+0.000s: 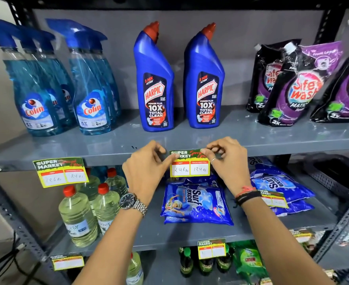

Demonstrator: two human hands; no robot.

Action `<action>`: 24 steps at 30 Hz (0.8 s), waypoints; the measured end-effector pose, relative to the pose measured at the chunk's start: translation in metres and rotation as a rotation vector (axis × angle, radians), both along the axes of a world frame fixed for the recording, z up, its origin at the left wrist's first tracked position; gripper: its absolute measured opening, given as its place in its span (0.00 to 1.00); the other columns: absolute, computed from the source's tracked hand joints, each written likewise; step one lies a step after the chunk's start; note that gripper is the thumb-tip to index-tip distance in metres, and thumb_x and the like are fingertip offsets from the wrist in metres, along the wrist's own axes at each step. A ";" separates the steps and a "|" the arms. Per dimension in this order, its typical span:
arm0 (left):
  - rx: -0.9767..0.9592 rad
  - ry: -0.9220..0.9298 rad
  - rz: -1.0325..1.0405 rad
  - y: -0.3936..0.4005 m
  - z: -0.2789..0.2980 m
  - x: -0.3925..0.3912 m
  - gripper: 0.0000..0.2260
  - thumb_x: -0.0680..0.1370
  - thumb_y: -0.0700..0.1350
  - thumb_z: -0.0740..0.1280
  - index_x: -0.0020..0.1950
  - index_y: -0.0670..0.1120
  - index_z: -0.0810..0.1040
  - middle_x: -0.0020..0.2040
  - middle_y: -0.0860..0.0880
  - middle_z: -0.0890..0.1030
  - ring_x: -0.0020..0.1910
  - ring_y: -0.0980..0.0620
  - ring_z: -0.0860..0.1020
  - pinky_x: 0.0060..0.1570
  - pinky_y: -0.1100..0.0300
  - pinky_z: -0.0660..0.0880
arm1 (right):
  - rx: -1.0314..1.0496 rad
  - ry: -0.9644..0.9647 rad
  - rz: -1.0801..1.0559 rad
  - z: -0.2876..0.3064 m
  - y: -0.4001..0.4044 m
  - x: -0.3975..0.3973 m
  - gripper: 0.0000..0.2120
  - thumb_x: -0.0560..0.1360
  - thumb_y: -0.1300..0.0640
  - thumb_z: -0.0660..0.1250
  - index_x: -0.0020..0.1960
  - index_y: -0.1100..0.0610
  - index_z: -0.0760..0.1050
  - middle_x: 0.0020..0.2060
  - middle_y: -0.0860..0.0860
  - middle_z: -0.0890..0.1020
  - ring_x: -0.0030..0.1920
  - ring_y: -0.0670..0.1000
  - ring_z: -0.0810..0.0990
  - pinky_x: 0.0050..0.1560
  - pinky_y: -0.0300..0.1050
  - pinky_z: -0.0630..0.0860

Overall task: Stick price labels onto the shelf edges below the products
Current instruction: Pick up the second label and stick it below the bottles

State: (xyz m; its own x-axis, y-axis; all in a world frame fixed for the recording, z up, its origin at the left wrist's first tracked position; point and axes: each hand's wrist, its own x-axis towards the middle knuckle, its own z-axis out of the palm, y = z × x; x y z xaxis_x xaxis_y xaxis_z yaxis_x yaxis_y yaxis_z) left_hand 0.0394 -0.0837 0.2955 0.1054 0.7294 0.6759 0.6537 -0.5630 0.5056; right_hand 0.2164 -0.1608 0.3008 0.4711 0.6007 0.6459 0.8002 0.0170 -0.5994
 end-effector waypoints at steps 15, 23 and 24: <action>0.188 0.388 -0.284 0.032 -0.005 0.004 0.16 0.81 0.55 0.55 0.65 0.54 0.74 0.67 0.56 0.76 0.68 0.56 0.72 0.62 0.60 0.61 | -0.246 -0.179 0.020 0.002 0.017 0.000 0.24 0.71 0.41 0.65 0.63 0.53 0.73 0.62 0.55 0.79 0.65 0.55 0.73 0.67 0.51 0.66; 0.163 0.129 -0.450 0.035 -0.011 -0.006 0.11 0.78 0.46 0.64 0.60 0.53 0.79 0.62 0.58 0.79 0.62 0.60 0.76 0.60 0.63 0.65 | -0.231 0.021 0.197 0.007 0.005 0.020 0.15 0.74 0.65 0.65 0.58 0.53 0.77 0.58 0.48 0.82 0.63 0.46 0.75 0.65 0.33 0.65; 0.158 0.051 -0.475 0.033 -0.014 -0.007 0.12 0.78 0.44 0.65 0.60 0.52 0.79 0.63 0.57 0.78 0.63 0.61 0.75 0.63 0.63 0.66 | -0.222 0.024 0.200 0.007 0.004 0.020 0.15 0.74 0.65 0.64 0.58 0.54 0.77 0.58 0.48 0.82 0.63 0.45 0.76 0.64 0.32 0.64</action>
